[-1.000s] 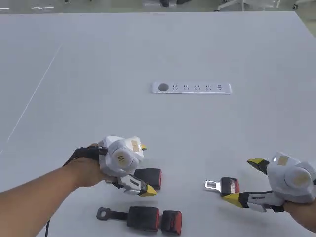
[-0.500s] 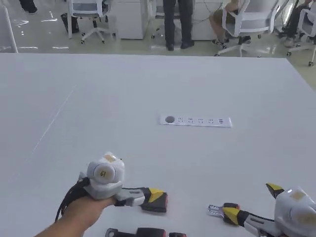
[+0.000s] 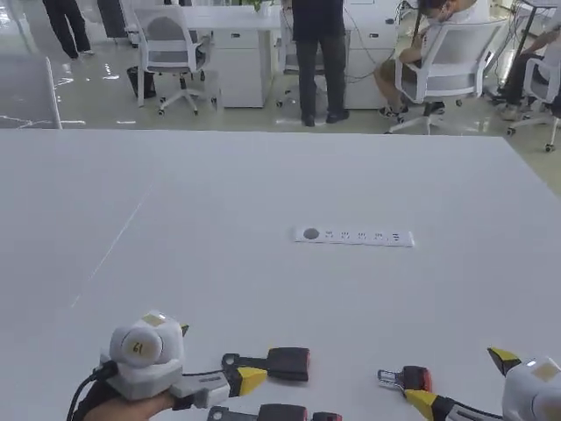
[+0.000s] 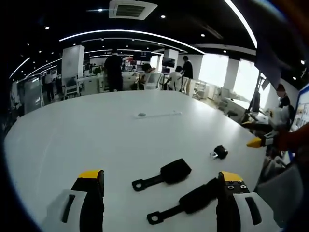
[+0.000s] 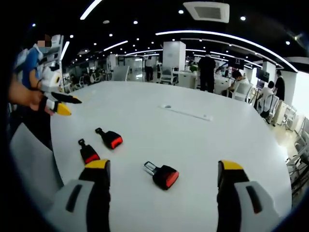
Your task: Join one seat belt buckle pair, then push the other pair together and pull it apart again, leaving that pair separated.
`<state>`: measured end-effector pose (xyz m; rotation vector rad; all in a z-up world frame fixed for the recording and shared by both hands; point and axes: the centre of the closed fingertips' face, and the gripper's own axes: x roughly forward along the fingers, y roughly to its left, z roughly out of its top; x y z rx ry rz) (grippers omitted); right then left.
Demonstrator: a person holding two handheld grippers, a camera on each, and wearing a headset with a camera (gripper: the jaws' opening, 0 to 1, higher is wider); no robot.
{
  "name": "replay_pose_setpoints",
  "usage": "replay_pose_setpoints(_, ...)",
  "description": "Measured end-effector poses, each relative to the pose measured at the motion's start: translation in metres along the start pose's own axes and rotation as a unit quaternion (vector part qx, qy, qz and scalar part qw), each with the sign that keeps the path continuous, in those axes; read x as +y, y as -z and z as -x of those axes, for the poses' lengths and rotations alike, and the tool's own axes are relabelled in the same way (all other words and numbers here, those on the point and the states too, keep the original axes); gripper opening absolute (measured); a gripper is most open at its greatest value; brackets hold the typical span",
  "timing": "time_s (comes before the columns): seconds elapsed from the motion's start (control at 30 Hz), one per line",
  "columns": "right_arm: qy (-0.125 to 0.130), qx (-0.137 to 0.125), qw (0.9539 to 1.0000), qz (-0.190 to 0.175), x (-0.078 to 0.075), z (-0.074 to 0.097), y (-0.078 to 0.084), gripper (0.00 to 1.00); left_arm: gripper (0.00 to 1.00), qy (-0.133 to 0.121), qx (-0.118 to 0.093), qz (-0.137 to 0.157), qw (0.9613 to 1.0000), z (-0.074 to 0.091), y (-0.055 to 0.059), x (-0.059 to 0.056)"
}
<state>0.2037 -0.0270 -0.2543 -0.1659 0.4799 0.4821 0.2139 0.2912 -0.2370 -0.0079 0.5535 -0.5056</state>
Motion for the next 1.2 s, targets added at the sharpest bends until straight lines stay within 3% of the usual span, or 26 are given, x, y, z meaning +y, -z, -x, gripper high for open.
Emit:
replay_pose_setpoints(0.07,0.011,0.007,0.9999,0.003,0.000,0.008,0.005,0.95,1.00,-0.018,-0.013,-0.002,0.9997,0.010,0.000,0.006)
replay_pose_setpoints(0.17,0.011,-0.008,0.9999,-0.008,0.005,0.020,0.005,0.95,1.00,-0.034,-0.040,0.004,0.9986,0.026,-0.003,0.010)
replay_pose_setpoints(0.43,0.018,-0.006,0.9998,-0.007,0.017,0.047,0.022,0.96,1.00,-0.053,-0.041,0.007,0.9978,0.056,0.016,0.015)
replay_pose_setpoints(0.53,0.022,-0.004,0.9997,-0.010,0.018,0.052,0.027,0.96,1.00,-0.059,-0.027,0.023,0.9976,0.066,0.032,0.018)
replay_pose_setpoints(0.6,0.025,-0.005,0.9996,-0.011,0.020,0.056,0.030,0.96,1.00,-0.057,-0.024,0.026,0.9978,0.069,0.037,0.020)
replay_pose_setpoints(0.7,0.023,0.001,0.9997,-0.004,0.022,0.061,0.034,0.96,0.99,-0.041,-0.021,0.031,0.9985,0.075,0.041,0.012)
replay_pose_setpoints(0.93,0.027,-0.005,0.9996,-0.001,0.023,0.068,0.035,0.95,0.98,-0.035,-0.011,0.033,0.9988,0.079,0.048,0.010)
replay_pose_setpoints(1.03,0.027,-0.001,0.9996,0.004,0.026,0.069,0.039,0.95,0.98,-0.027,-0.002,0.017,0.9995,0.081,0.052,0.004)
replay_pose_setpoints(1.2,0.029,-0.001,0.9996,0.000,0.028,0.071,0.039,0.95,0.97,-0.019,-0.009,0.023,0.9995,0.084,0.050,0.000)
